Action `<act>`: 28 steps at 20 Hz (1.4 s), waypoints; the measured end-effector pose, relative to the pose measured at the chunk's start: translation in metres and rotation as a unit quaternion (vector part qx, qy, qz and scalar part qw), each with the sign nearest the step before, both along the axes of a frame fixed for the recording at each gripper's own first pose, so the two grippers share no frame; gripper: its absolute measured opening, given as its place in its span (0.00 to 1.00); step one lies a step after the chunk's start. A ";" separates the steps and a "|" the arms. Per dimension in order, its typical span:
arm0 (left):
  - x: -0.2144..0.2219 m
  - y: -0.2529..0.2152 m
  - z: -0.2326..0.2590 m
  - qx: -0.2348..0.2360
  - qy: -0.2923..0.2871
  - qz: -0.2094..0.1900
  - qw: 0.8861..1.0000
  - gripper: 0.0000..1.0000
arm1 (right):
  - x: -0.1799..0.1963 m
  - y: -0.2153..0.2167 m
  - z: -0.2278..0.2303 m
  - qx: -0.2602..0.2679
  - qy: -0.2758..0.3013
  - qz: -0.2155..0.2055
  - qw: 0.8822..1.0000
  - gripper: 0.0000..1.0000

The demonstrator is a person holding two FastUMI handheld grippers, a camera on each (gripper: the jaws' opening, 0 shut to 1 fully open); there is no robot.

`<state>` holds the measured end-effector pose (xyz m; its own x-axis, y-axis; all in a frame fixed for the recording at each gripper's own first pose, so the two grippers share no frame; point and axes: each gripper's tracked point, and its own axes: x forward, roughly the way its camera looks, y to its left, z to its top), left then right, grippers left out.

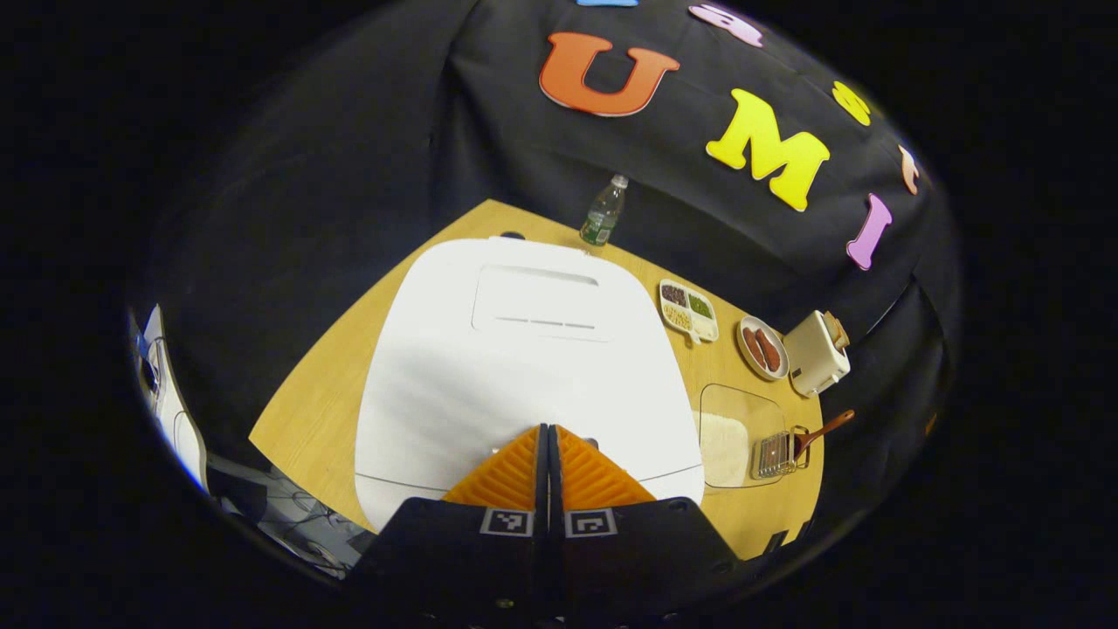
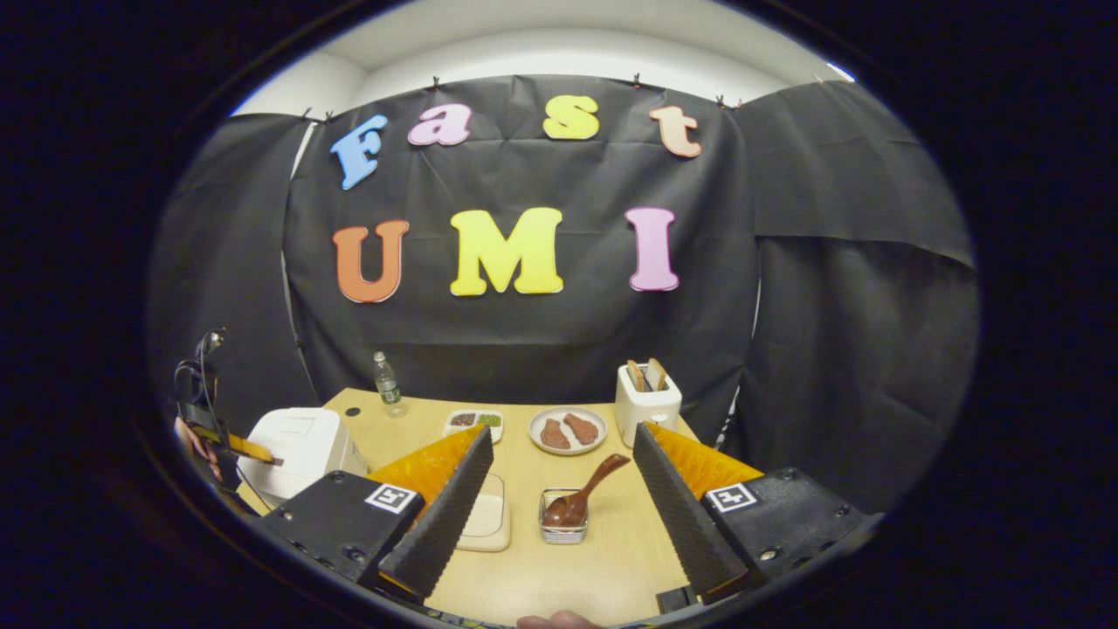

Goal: Close the left gripper, press the button to open the rice cooker; take a wooden spoon from the chopstick holder with the right hand, scoop a spoonful of rice and pour it into the rice cooker, then put the wooden spoon back into the chopstick holder.

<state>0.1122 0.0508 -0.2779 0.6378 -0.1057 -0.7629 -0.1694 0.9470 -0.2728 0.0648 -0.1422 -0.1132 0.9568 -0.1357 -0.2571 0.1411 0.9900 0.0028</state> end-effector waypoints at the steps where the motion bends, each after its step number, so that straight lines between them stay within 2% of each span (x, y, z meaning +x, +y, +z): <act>1: -0.001 -0.002 0.000 -0.008 0.004 0.005 1.000 0.00 | 0.005 0.008 0.001 -0.002 0.000 0.010 1.000 1.00; 5: -0.003 0.000 -0.003 -0.002 0.009 -0.013 1.000 0.00 | 0.028 0.063 0.005 -0.010 0.022 0.078 0.997 1.00; 8: -0.003 0.000 -0.003 0.022 0.006 -0.033 0.999 0.00 | 0.039 0.106 0.030 -0.032 0.010 0.134 0.990 1.00; 11: -0.005 0.000 -0.005 0.061 0.006 -0.047 0.997 0.00 | 0.041 0.130 0.052 -0.051 -0.016 0.164 0.985 1.00; 13: -0.002 -0.001 -0.003 0.064 0.006 -0.043 0.997 0.00 | 0.037 0.140 0.060 -0.052 -0.029 0.173 0.983 1.00; 15: -0.002 0.000 -0.002 0.052 -0.005 -0.044 0.998 0.00 | 0.026 0.139 0.062 -0.047 -0.037 0.171 0.983 1.00; 20: 0.003 0.004 0.016 0.008 -0.054 -0.013 0.998 0.01 | 0.000 0.092 0.059 -0.032 -0.055 0.104 0.993 1.00; 25: 0.021 0.006 0.071 0.002 -0.128 0.005 0.992 0.01 | -0.016 0.059 0.046 -0.034 -0.048 0.065 0.996 1.00; 26: 0.028 0.006 0.081 0.003 -0.149 0.004 0.989 0.04 | -0.016 0.054 0.044 -0.032 -0.046 0.060 0.997 1.00; 28: 0.042 0.010 0.105 0.025 -0.188 0.009 0.982 0.17 | -0.016 0.046 0.044 -0.029 -0.043 0.053 0.997 1.00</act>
<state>0.1547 0.0607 -0.1727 0.8764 -0.0600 -0.4778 -0.0829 0.9586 -0.2725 0.0490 -0.0958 -0.0691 0.9847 -0.0452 -0.1681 0.0376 0.9981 -0.0483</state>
